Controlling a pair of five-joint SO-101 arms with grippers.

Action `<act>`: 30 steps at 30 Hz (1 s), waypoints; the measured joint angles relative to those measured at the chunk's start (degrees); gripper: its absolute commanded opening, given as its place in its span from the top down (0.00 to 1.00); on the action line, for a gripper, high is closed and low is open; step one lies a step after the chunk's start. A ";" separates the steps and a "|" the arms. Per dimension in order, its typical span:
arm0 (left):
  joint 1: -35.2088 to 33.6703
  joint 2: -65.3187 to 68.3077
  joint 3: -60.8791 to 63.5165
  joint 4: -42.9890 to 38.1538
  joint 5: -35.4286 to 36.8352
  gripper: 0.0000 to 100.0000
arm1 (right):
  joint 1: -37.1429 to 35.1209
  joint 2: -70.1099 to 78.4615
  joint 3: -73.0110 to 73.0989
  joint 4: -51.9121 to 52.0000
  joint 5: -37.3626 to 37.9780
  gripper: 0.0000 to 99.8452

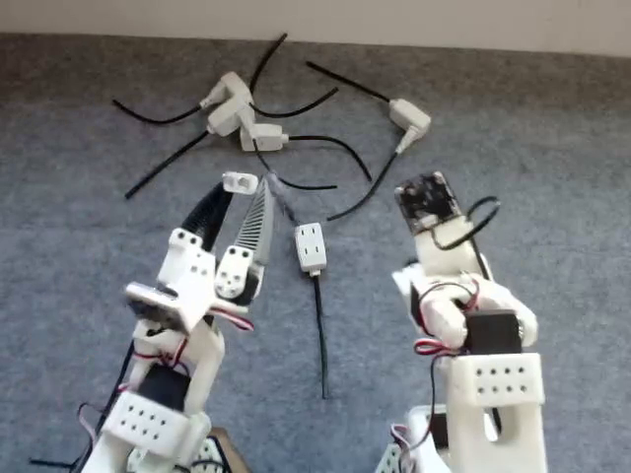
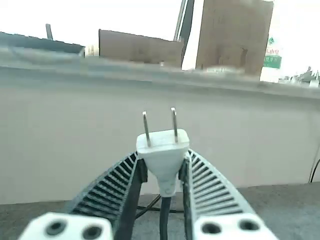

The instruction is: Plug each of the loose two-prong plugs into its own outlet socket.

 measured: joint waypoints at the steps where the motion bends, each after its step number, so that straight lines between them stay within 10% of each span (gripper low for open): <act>1: 0.00 -2.46 0.00 1.14 0.09 0.99 | -1.41 0.00 -1.49 0.00 0.00 0.99; 17: 6.51 -13.10 0.00 19.78 0.26 0.99 | -29.36 0.00 -29.19 5.01 0.00 0.99; 30: 11.96 -13.80 0.00 19.78 0.53 0.99 | -37.01 0.00 -13.63 -14.33 0.00 0.99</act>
